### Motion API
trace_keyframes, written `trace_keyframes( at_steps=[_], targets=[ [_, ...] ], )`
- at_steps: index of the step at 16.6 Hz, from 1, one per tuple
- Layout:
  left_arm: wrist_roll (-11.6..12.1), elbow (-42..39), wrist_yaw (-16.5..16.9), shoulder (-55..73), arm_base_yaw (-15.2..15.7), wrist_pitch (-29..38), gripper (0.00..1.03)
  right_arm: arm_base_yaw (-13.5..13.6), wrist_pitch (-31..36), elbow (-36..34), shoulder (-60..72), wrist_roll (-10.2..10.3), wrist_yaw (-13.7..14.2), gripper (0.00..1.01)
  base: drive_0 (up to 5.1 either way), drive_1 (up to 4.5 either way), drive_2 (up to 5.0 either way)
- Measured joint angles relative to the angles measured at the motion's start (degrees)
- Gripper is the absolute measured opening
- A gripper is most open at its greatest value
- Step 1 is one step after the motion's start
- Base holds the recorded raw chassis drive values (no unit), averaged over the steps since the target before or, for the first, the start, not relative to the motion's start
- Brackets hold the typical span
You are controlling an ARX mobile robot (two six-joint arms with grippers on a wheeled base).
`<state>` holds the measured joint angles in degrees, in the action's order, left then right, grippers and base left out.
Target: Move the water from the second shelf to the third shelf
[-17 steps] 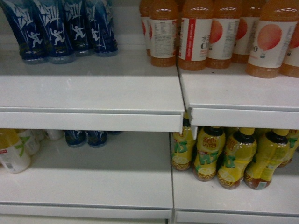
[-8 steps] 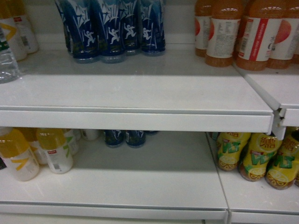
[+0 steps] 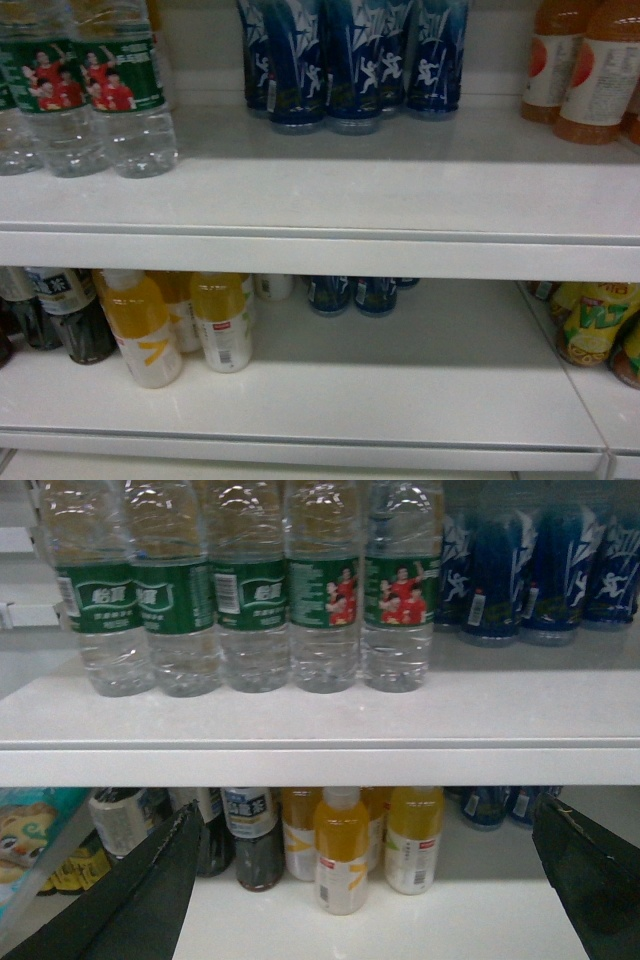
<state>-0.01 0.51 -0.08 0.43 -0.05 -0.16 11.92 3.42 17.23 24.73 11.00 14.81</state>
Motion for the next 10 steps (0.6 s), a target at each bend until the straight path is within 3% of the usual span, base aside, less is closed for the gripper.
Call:
trace_keyframes(
  at_steps=[10],
  targets=[
    [0.0,0.0,0.0,0.0,0.0,0.0,0.98,0.0,-0.1,0.0,0.0,0.0,0.0,0.43,-4.9,2.39,2.4]
  ],
)
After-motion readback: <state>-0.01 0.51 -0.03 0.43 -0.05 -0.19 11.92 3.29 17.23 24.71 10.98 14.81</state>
